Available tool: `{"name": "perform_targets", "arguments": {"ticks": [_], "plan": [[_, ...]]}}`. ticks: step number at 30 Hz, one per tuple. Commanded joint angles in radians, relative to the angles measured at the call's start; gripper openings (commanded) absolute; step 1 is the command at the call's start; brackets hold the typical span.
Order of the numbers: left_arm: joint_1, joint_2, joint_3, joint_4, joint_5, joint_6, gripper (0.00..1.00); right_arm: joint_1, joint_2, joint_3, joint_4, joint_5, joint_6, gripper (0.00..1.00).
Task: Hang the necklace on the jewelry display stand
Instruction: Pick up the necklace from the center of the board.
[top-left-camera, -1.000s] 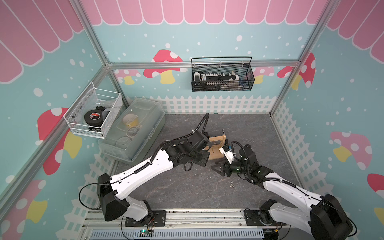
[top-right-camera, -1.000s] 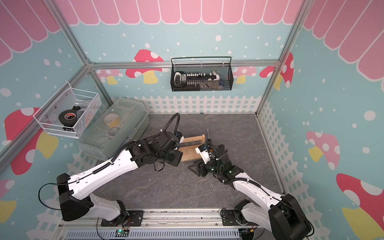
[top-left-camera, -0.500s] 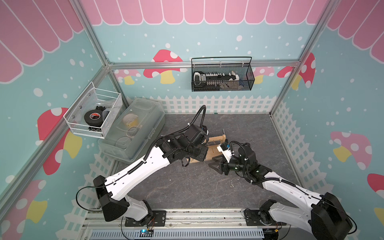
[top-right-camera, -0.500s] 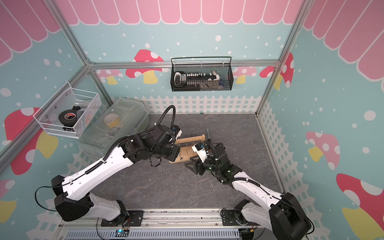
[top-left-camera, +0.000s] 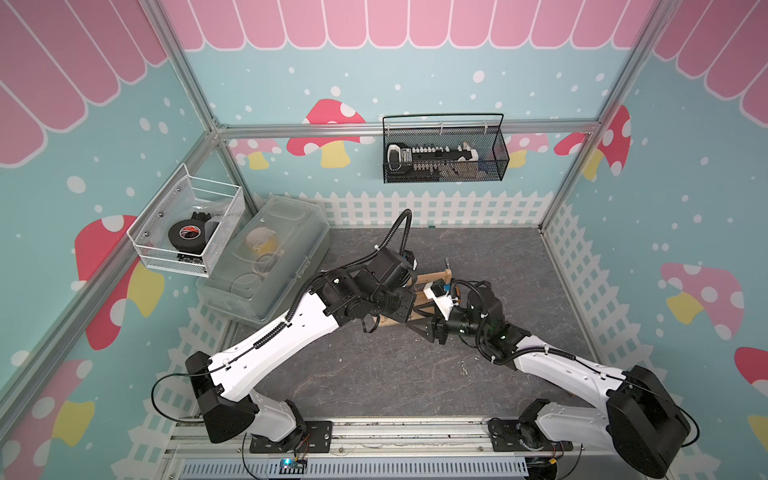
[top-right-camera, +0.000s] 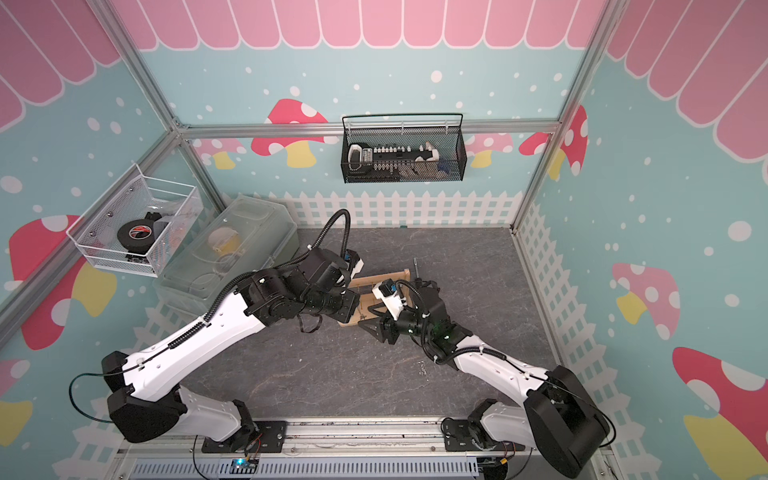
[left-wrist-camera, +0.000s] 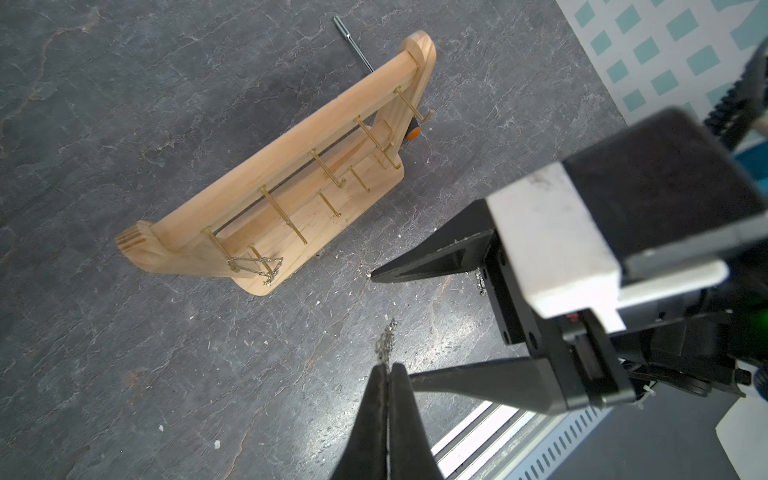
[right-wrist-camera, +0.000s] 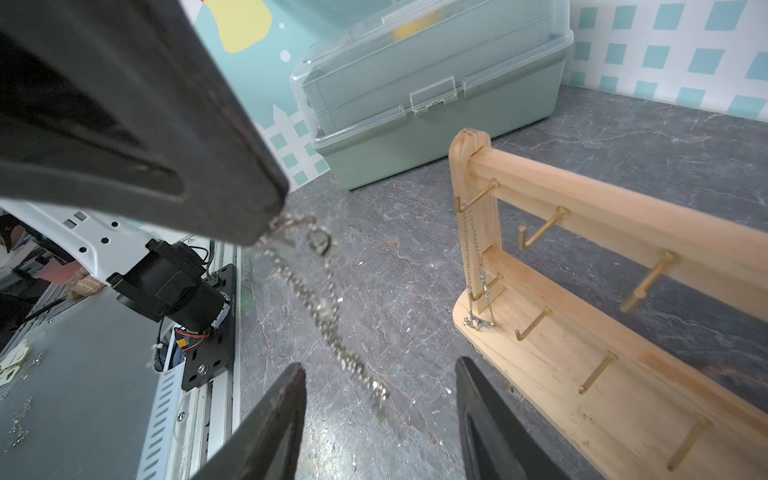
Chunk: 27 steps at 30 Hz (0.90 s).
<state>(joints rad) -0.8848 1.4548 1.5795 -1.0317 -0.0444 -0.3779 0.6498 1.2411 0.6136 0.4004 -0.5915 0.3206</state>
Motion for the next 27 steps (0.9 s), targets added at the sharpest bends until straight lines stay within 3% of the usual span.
{"name": "perform_targets", "arguments": {"ticks": [1,12,19,27], "plan": [[0.006,-0.002,0.037,-0.02,0.024,0.02,0.0,0.008,0.023,0.029,0.091,-0.015,-0.023,0.52],[0.006,-0.002,0.041,-0.018,0.017,0.019,0.0,0.014,0.07,0.031,0.169,-0.146,-0.012,0.38],[0.005,-0.002,0.034,-0.018,0.014,0.015,0.0,0.016,0.064,0.021,0.176,-0.15,-0.005,0.17],[0.007,-0.007,0.031,-0.014,0.008,0.015,0.0,0.016,0.06,0.012,0.193,-0.16,0.008,0.07]]}}
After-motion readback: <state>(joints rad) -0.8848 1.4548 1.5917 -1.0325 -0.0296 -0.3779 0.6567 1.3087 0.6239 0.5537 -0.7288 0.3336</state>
